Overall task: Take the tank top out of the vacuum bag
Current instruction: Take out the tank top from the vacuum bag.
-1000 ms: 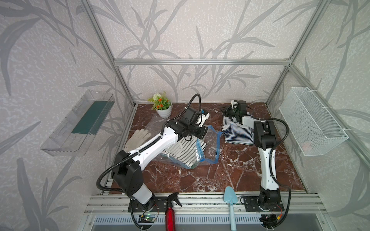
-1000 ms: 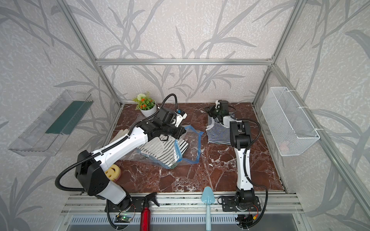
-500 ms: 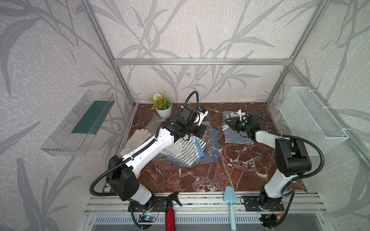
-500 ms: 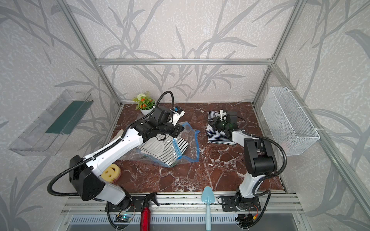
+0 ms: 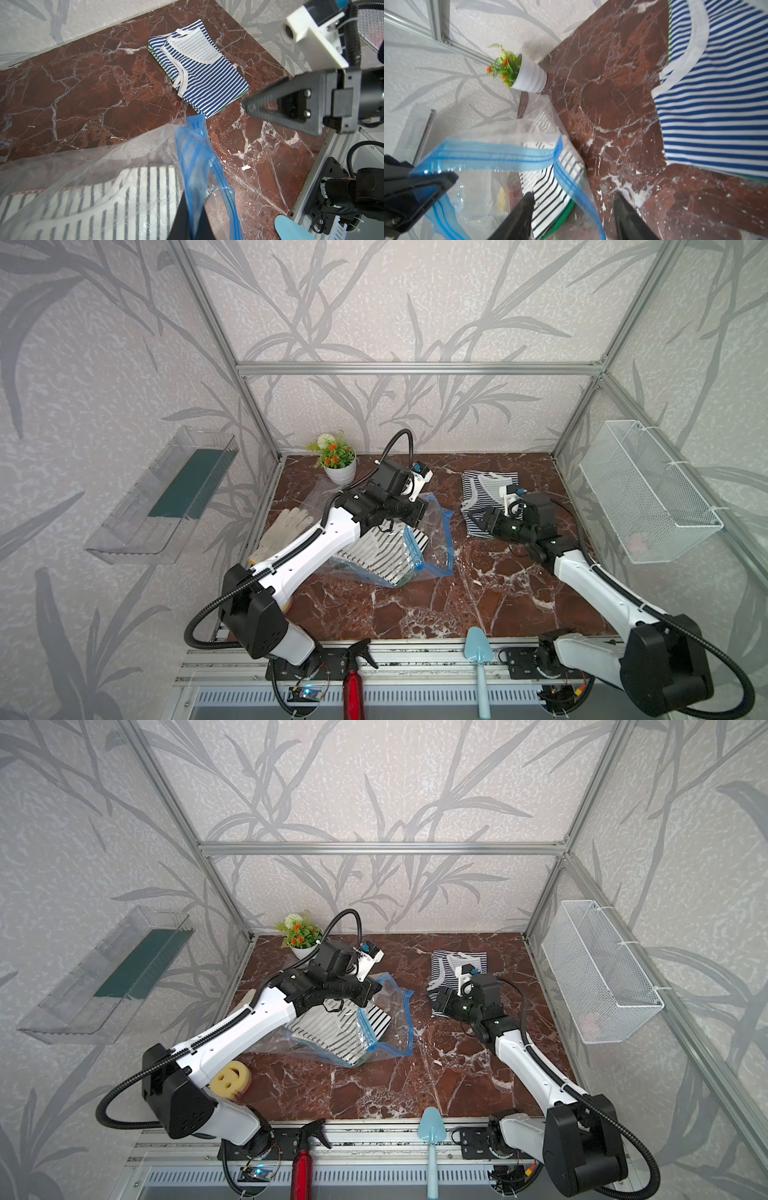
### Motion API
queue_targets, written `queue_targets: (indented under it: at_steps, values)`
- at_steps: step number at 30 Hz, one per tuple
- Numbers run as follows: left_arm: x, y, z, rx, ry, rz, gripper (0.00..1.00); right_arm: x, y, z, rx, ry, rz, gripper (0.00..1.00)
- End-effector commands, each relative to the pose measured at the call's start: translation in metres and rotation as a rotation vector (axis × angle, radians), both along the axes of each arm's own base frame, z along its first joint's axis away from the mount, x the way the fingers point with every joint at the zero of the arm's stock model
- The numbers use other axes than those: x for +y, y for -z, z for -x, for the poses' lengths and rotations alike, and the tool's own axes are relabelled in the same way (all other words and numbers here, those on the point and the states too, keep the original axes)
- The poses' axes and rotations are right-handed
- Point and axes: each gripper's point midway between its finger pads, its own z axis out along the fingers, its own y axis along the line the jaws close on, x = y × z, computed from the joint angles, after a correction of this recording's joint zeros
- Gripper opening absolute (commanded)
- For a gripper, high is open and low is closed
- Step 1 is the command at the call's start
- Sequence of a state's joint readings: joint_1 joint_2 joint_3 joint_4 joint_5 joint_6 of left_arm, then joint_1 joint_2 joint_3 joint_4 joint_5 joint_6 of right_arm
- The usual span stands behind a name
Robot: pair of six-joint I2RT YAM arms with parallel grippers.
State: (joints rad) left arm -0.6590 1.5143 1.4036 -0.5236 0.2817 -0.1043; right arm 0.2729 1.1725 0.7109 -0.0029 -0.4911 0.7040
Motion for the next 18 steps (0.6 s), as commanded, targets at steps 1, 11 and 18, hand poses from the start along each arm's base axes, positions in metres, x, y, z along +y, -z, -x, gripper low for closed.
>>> queue_targets:
  at_steps: [1, 11, 18]
  values:
    - [0.001, -0.018, 0.004, -0.052, 0.021, 0.02, 0.0, 0.019, 0.017, 0.028, 0.037, -0.075, 0.078, 0.61]
    - [-0.004, -0.015, 0.007, -0.037, 0.036, 0.036, 0.0, 0.087, 0.048, 0.058, 0.065, -0.178, 0.071, 0.47]
    - [-0.004, -0.013, 0.007, -0.039, 0.034, 0.024, 0.0, 0.124, 0.068, 0.065, 0.088, -0.258, 0.09, 0.39]
